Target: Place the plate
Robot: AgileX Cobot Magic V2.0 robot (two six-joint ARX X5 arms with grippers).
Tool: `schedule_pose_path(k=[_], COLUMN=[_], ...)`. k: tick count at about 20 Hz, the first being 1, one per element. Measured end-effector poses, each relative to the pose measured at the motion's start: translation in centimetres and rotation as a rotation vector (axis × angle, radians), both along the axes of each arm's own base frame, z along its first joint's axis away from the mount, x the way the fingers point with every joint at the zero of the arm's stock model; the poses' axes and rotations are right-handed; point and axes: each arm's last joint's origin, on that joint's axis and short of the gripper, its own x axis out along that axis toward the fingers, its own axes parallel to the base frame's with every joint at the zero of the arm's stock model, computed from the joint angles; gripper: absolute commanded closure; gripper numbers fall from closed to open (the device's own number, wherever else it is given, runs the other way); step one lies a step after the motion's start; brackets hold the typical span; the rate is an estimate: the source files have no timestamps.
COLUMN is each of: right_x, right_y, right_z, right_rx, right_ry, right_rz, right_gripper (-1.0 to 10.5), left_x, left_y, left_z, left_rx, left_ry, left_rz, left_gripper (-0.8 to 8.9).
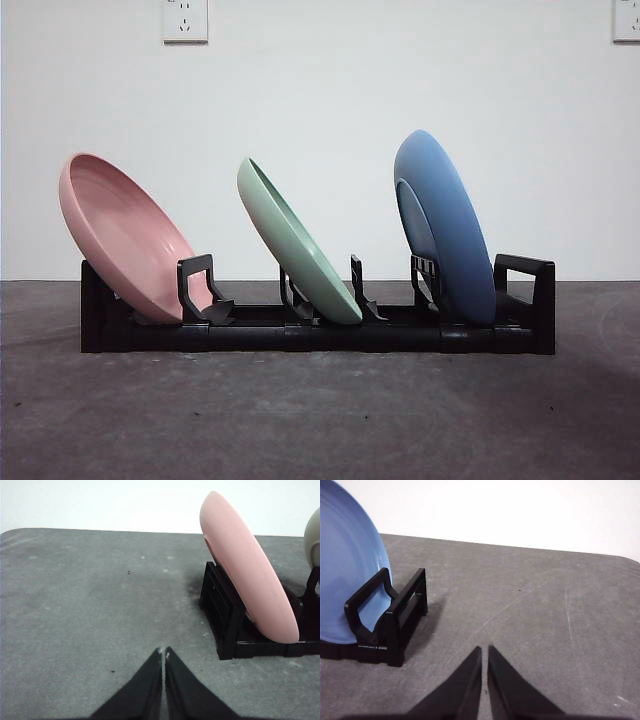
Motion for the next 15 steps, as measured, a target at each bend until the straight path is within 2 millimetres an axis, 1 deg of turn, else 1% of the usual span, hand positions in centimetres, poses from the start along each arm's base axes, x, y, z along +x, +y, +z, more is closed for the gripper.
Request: schedule_pose_path(k=[4, 7, 11, 15], right_x=[0.0, 0.0, 0.0, 0.0], right_y=[0.0, 0.0, 0.2, 0.2], right_z=[0.0, 0.0, 0.1, 1.1], right_rx=[0.000, 0.004, 0.082, 0.183], right_ry=[0.000, -0.001, -0.004, -0.093], right_rz=[0.000, 0.004, 0.049, 0.069], right_gripper=[9.3, 9.3, 9.3, 9.3], left_x=[0.0, 0.0, 0.1, 0.1], left_y=[0.0, 0.0, 0.0, 0.0], left_z=[0.2, 0.3, 0.6, 1.9], left_rx=[-0.013, -0.062, -0.196, -0.350], left_ry=[-0.019, -0.029, -0.043, -0.168], left_rz=[0.002, 0.008, 0.023, 0.017], left_gripper=[8.06, 8.06, 8.06, 8.06])
